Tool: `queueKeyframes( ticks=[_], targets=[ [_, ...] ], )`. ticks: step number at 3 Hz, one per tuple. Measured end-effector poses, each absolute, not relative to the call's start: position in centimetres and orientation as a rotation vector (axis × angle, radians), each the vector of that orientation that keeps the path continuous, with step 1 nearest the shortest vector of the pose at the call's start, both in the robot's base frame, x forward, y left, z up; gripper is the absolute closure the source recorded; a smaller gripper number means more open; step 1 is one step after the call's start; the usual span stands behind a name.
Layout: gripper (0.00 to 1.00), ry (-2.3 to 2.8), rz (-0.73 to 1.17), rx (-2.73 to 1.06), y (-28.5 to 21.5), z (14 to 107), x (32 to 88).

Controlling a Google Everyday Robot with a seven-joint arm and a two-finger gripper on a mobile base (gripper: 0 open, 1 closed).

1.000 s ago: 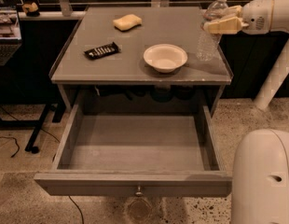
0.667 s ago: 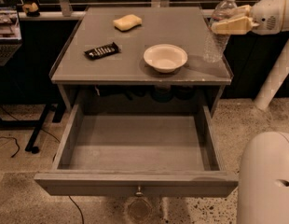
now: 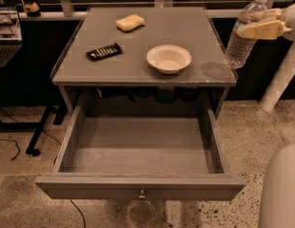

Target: Place water bottle into top drawer

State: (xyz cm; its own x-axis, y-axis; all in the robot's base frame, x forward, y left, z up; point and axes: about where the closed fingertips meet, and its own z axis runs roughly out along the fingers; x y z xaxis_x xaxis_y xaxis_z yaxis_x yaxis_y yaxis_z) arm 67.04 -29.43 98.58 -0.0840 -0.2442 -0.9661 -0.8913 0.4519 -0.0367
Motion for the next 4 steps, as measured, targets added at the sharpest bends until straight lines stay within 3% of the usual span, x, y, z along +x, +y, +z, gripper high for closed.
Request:
queueKeyframes(
  ticks=[2, 4],
  targets=[
    [1.0, 1.519, 0.756, -0.879, -33.3, 99.8, 65.5],
    [1.0, 1.498, 0.84, -0.903, -31.2, 99.1, 65.3]
  ],
)
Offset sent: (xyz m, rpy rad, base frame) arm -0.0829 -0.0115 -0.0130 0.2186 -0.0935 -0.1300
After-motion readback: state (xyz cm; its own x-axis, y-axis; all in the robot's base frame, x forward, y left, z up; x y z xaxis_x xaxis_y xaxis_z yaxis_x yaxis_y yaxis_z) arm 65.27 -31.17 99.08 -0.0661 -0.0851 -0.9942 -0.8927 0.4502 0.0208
